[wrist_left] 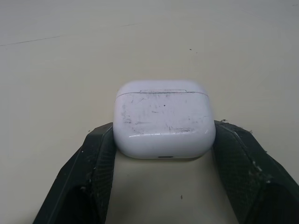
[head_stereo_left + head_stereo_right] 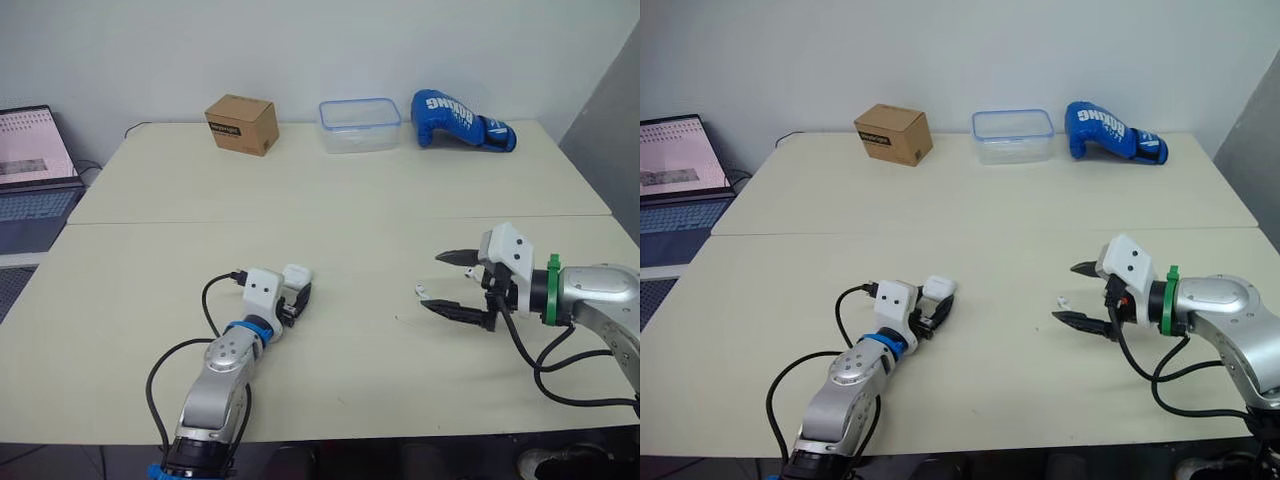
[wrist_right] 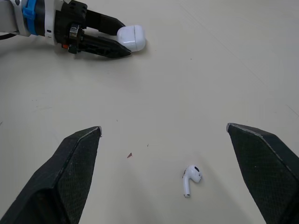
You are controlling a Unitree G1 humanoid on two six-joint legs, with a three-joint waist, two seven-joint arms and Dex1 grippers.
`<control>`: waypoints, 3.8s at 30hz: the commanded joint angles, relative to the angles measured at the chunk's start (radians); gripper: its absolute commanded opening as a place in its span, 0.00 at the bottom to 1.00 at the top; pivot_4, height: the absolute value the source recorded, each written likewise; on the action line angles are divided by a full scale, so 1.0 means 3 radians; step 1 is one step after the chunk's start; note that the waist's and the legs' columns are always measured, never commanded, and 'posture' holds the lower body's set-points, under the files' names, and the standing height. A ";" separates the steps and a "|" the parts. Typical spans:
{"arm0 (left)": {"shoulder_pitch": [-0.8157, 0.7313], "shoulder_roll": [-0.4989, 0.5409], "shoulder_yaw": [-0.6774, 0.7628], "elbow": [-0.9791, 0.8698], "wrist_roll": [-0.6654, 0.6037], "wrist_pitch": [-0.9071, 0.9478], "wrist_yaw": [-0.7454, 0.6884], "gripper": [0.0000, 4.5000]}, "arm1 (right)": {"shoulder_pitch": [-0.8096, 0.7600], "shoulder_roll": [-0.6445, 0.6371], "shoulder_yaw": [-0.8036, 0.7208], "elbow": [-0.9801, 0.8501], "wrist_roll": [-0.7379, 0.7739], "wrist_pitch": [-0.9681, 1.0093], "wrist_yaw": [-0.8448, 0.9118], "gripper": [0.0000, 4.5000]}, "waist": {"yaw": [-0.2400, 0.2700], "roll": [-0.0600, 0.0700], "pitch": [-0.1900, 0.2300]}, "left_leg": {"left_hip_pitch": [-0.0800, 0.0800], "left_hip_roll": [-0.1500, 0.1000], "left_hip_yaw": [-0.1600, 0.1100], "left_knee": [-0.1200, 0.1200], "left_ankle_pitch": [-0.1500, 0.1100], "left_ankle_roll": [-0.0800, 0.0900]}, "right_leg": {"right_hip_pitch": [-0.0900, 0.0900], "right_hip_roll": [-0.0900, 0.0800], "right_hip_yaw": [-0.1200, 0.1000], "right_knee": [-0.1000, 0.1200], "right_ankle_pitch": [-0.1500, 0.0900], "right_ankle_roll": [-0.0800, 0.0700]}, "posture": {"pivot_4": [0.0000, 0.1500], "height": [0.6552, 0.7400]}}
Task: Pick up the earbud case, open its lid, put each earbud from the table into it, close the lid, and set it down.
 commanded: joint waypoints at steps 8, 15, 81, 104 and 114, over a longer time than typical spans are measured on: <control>-0.0042 0.0281 -0.0069 -0.0080 0.0218 -0.0340 -0.0146 0.61 | -0.0182 0.0045 -0.0093 -0.0020 0.0127 0.0059 0.0022 1.00 | -0.0002 -0.0001 0.0001 | 0.0001 0.0001 0.0000 0.0000 0.0000 0.0000 | 0.0000 0.0001 0.0000 0.0001 0.0000 0.0000 | 1.00 0.89; -0.0352 0.0962 0.0025 -0.0102 0.0181 -0.1025 -0.0793 0.61 | -0.0471 0.0188 -0.0102 0.0230 0.0458 0.0445 0.0096 1.00 | -0.0016 -0.0001 0.0001 | -0.0001 0.0002 -0.0001 -0.0001 0.0000 0.0000 | -0.0003 0.0002 0.0000 0.0000 0.0000 -0.0001 | 1.00 0.89; -0.1615 0.1322 -0.0374 0.0090 0.0051 -0.2118 -0.2213 0.61 | -0.1979 0.1944 -0.0760 0.1254 0.2259 0.3136 -0.1699 0.18 | -0.0174 0.0003 0.0003 | -0.0008 0.0001 -0.0003 -0.0002 0.0001 0.0000 | -0.0018 0.0003 0.0002 0.0006 0.0001 -0.0002 | 1.00 0.89; -0.1773 0.2496 -0.0161 -0.0447 -0.1467 0.1072 -0.3038 0.99 | -0.1915 0.0750 0.0930 0.0534 0.0929 0.1715 -0.0433 0.18 | -0.0203 0.0010 0.0011 | -0.0010 0.0003 -0.0002 -0.0004 -0.0004 0.0009 | -0.0023 0.0007 0.0002 0.0009 -0.0003 0.0005 | 1.00 0.89; -0.2383 0.2436 -0.0514 -0.0110 -0.1307 0.1634 -0.3184 0.99 | -0.2106 0.0377 0.1793 0.0354 -0.0214 0.0778 0.0230 0.18 | -0.0233 0.0008 0.0012 | -0.0011 0.0003 -0.0002 -0.0004 0.0000 0.0000 | -0.0025 0.0007 0.0003 0.0007 -0.0003 0.0005 | 1.00 0.89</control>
